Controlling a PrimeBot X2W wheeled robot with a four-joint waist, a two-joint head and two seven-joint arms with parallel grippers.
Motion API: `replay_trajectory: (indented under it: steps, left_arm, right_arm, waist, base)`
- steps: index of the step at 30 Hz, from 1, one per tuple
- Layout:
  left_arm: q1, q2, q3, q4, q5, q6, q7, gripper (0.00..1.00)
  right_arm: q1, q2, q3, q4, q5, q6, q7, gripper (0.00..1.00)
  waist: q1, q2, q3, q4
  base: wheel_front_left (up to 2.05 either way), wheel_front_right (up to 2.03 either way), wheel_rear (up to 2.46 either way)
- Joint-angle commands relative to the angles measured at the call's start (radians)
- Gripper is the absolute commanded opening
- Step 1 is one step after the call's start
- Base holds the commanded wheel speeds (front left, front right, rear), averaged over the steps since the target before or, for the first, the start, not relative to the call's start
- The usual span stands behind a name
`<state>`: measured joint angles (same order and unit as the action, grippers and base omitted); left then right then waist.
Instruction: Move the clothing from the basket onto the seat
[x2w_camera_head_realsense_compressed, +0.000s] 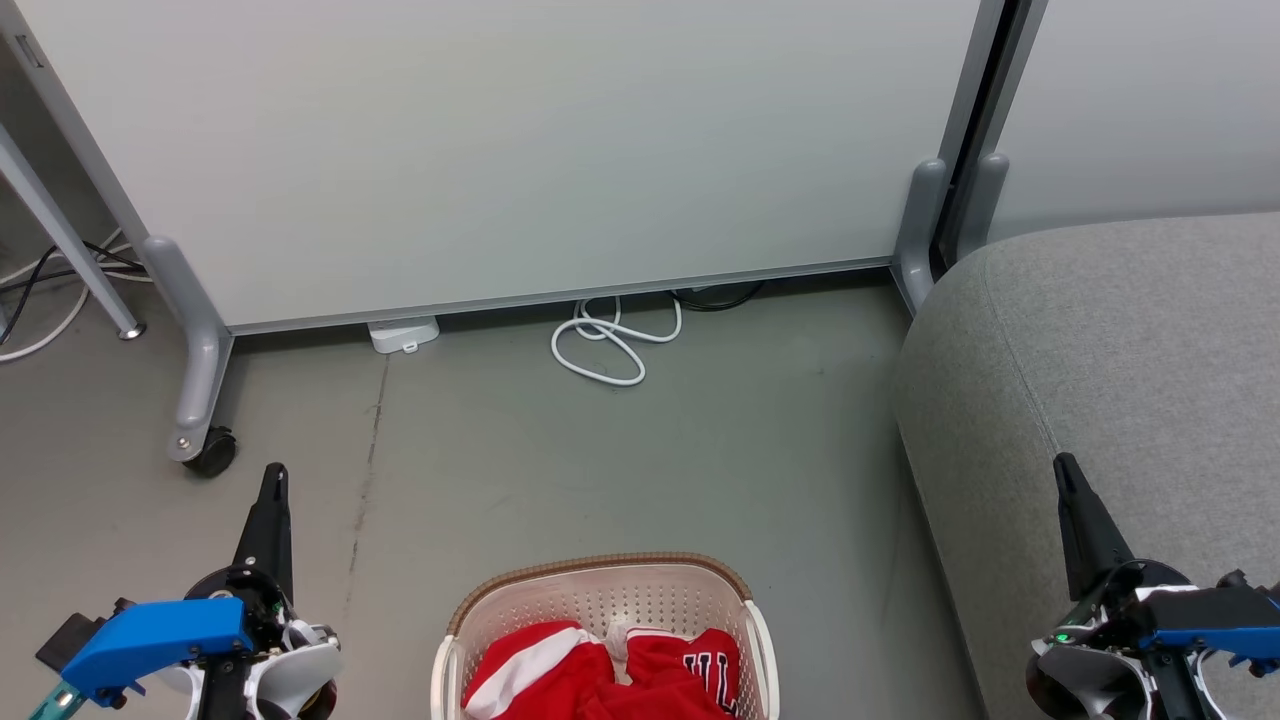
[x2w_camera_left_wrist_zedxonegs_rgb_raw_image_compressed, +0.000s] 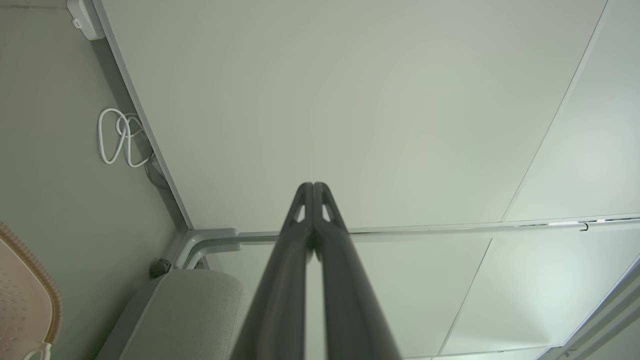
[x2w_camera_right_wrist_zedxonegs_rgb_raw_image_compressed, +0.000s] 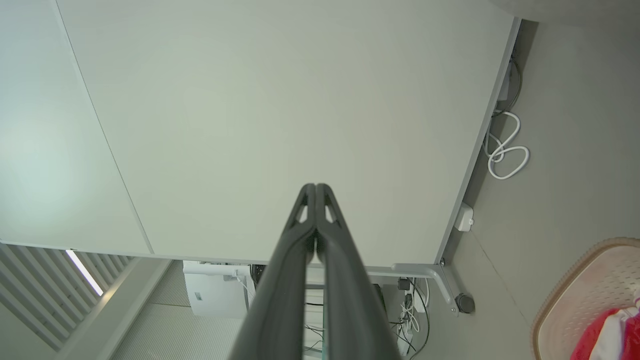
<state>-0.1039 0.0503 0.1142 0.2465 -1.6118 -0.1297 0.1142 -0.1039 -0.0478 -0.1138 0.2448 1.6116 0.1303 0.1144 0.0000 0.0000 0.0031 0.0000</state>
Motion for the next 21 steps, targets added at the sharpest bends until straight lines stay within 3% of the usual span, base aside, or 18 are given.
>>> replay_trajectory:
  steps: [1,17,18,21]
  left_arm:
    - [-0.01,-0.001,0.002,-0.004,-0.002,-0.003,0.002,0.0]
    - [-0.01,-0.001,0.002,-0.004,-0.002,-0.004,0.002,0.0]
    - [0.001,0.0,0.0,0.002,0.001,0.0,-0.001,1.0]
    - [0.029,-0.005,-0.002,0.028,0.001,0.0,-0.003,1.0]
  right_arm:
    - [-0.011,-0.005,0.001,0.001,0.003,0.001,0.002,0.0]
    - [-0.011,-0.005,0.001,0.001,0.003,0.001,0.002,0.0]
    - [0.001,0.001,0.0,0.002,-0.001,0.0,-0.001,1.0]
    - [0.024,0.006,0.001,0.028,-0.001,-0.001,-0.002,1.0]
  waist:
    - [0.0,0.0,0.0,0.0]
    - [0.0,0.0,0.0,0.0]
    - [0.0,0.0,0.0,0.0]
    - [0.0,0.0,0.0,0.0]
  base:
    - [0.0,0.0,0.0]
    - [0.0,0.0,0.0]
    - [0.0,0.0,0.0]
    - [0.0,0.0,0.0]
